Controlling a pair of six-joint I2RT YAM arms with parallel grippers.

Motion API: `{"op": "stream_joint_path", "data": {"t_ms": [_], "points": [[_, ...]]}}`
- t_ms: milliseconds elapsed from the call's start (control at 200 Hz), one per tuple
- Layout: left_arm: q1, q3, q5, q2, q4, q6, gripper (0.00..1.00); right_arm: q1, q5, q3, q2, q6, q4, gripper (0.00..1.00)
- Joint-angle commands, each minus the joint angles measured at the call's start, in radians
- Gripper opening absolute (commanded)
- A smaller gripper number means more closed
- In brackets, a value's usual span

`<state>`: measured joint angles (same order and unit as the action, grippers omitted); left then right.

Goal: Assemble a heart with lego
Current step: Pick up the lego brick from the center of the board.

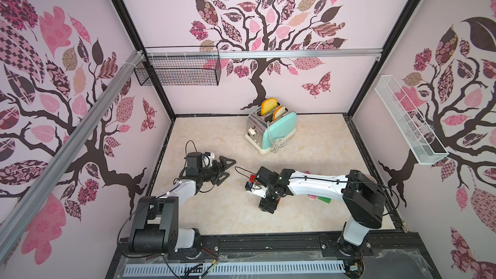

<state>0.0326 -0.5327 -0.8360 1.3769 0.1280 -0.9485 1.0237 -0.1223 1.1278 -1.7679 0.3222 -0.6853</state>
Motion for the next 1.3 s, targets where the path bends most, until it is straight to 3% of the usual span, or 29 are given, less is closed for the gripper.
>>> {"op": "stream_joint_path", "data": {"t_ms": [0, 105, 310, 585, 955, 1290], "points": [[-0.003, 0.009, -0.008, -0.017, -0.005, 0.02, 0.97, 0.0, 0.023, 0.015, -0.019, 0.012, 0.02, 0.73], [-0.002, 0.006, -0.011, -0.015, -0.004, 0.021, 0.97, -0.004, 0.028, 0.012, -0.025, 0.011, 0.032, 0.71], [-0.002, 0.002, -0.009, -0.01, -0.001, 0.02, 0.97, -0.006, 0.016, 0.008, -0.024, 0.012, 0.016, 0.46], [-0.003, 0.002, -0.01, -0.004, 0.003, 0.02, 0.97, -0.007, -0.008, 0.032, -0.014, 0.018, -0.013, 0.3], [0.017, 0.001, 0.005, 0.023, 0.056, 0.008, 0.97, -0.046, -0.061, 0.307, 0.012, 0.055, -0.262, 0.27], [0.107, -0.016, 0.026, 0.071, 0.134, -0.029, 0.97, -0.168, -0.113, 0.429, -0.024, 0.133, -0.234, 0.24]]}}
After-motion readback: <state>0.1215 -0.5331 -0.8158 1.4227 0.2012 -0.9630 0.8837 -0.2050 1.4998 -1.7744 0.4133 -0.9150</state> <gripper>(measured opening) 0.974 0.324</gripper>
